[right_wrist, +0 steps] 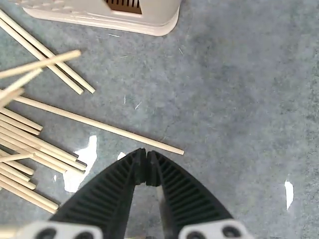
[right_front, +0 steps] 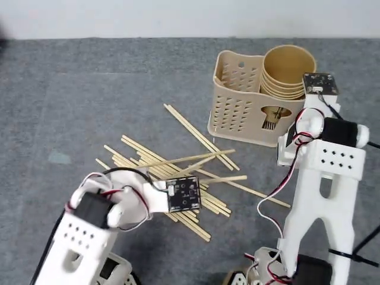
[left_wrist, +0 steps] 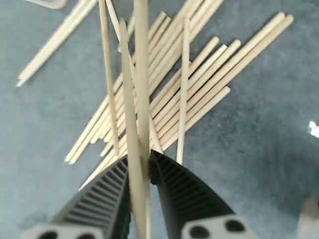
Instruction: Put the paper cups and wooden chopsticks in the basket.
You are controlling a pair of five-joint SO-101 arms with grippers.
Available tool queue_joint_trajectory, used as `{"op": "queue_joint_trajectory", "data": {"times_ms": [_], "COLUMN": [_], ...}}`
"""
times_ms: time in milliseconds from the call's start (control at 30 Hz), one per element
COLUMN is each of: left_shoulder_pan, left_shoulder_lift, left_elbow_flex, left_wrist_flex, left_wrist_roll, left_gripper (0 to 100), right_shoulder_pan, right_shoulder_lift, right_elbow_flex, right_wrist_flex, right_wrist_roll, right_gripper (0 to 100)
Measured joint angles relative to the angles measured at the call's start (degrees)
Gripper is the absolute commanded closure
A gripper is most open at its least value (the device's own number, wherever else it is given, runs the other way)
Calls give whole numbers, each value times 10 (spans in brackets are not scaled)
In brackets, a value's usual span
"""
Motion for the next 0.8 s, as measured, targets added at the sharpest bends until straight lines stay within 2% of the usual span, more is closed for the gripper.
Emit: {"op": "queue_joint_trajectory", "data": {"times_ms": [100, 333, 800], "left_shoulder_pan": [-14, -97, -105], "left_shoulder_lift": [-22, -32, -32], "left_elbow_flex": [-28, -115, -257], "left_wrist_flex": [20, 25, 26], "left_wrist_roll": [4, 9, 158], "left_gripper": [988, 988, 988], "right_shoulder_pan": [15, 38, 36], "right_shoulder_lift": [0, 0, 0], "right_elbow_flex": [0, 0, 0], "right_wrist_flex": [0, 0, 0], "right_wrist_roll": [0, 0, 0], "right_gripper": [990, 990, 990]}}
